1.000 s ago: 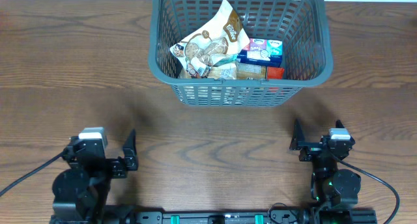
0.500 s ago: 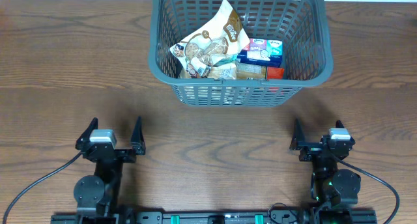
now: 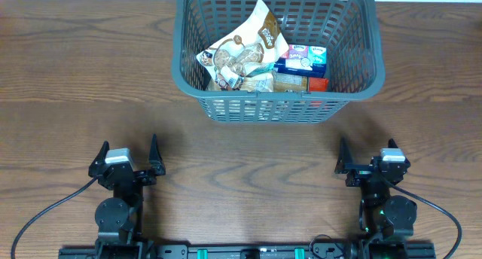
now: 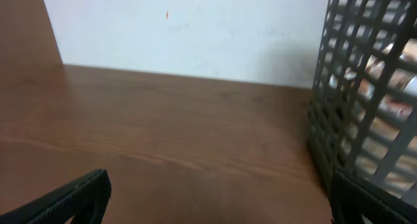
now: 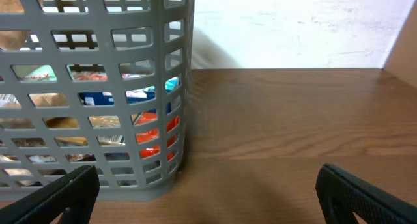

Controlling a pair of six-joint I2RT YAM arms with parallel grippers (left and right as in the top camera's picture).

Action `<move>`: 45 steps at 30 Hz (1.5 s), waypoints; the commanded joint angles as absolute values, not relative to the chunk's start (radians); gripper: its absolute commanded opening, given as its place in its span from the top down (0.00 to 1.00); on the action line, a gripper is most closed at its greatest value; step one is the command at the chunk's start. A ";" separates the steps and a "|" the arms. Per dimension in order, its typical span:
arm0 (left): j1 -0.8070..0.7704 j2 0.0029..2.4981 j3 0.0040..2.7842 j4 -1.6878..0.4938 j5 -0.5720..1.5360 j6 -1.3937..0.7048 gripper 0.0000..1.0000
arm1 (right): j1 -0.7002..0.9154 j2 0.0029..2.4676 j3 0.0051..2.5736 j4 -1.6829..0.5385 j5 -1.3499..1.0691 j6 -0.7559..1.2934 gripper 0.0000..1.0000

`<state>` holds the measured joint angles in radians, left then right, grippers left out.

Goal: Pack container

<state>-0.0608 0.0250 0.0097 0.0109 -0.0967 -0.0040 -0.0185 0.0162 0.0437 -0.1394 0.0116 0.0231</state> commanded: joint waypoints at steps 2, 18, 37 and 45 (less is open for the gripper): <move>-0.062 0.015 0.004 -0.063 -0.125 -0.014 0.01 | -0.025 0.006 0.036 -0.140 0.019 0.040 0.01; -0.062 0.016 0.004 -0.071 -0.058 -0.013 0.01 | -0.025 0.006 0.036 -0.140 0.019 0.040 0.01; -0.062 0.037 0.004 -0.073 -0.011 -0.013 0.01 | -0.025 0.006 0.036 -0.140 0.019 0.040 0.01; -0.062 0.037 0.004 -0.073 -0.011 -0.013 0.01 | -0.025 0.006 0.036 -0.140 0.019 0.040 0.01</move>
<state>-0.0608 0.0338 0.0269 -0.0372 -0.0067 -0.0040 -0.0185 0.0162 0.0437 -0.1390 0.0124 0.0231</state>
